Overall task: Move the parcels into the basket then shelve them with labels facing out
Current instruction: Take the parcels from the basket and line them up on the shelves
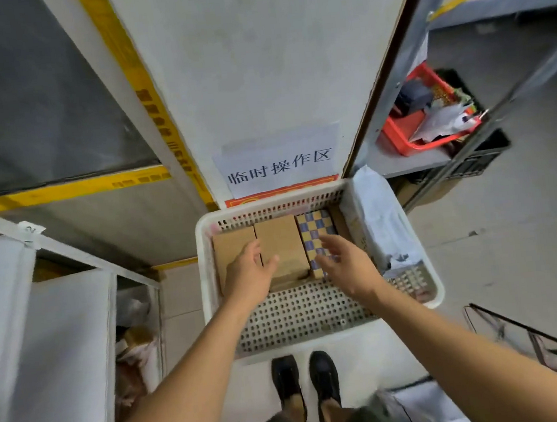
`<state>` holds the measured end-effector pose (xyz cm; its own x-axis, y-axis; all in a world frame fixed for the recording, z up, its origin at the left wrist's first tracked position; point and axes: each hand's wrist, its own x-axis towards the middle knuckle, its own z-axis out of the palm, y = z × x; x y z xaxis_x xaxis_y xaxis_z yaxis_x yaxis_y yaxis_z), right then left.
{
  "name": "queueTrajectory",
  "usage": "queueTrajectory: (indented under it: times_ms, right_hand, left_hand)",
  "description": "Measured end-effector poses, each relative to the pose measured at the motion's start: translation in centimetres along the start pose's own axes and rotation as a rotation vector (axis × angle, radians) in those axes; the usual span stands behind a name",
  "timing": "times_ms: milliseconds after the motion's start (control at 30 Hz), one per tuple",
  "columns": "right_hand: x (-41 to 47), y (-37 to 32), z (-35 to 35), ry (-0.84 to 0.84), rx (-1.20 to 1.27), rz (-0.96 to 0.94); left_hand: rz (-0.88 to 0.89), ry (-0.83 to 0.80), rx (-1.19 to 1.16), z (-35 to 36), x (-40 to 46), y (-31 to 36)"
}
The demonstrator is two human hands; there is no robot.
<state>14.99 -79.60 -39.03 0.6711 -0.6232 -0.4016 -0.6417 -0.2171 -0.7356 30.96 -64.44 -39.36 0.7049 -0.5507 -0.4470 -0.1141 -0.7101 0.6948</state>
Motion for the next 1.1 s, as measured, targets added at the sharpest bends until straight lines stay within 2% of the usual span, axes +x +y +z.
queueTrajectory:
  times_ms: [233, 467, 633, 867, 1100]
  right_hand:
    - [1.5, 5.4, -4.9, 0.199, -0.055, 0.165]
    - [4.7, 11.2, -8.4, 0.27, -0.161, 0.3]
    - [9.6, 15.1, -8.0, 0.245, -0.35, 0.335]
    - [12.9, 17.1, -4.9, 0.268, -0.479, 0.342]
    - [13.2, 17.6, -6.0, 0.248, -0.408, 0.318]
  left_hand:
    - [0.101, -0.241, 0.019, 8.1, 5.2, 4.5]
    - [0.124, -0.4, 0.055, 16.1, 9.3, 7.2]
    - [0.01, -0.442, -0.002, 21.3, 12.2, 7.4]
    - [-0.068, -0.464, -0.058, 24.9, 13.5, 6.5]
    - [-0.045, -0.423, -0.095, 23.4, 13.6, 6.4]
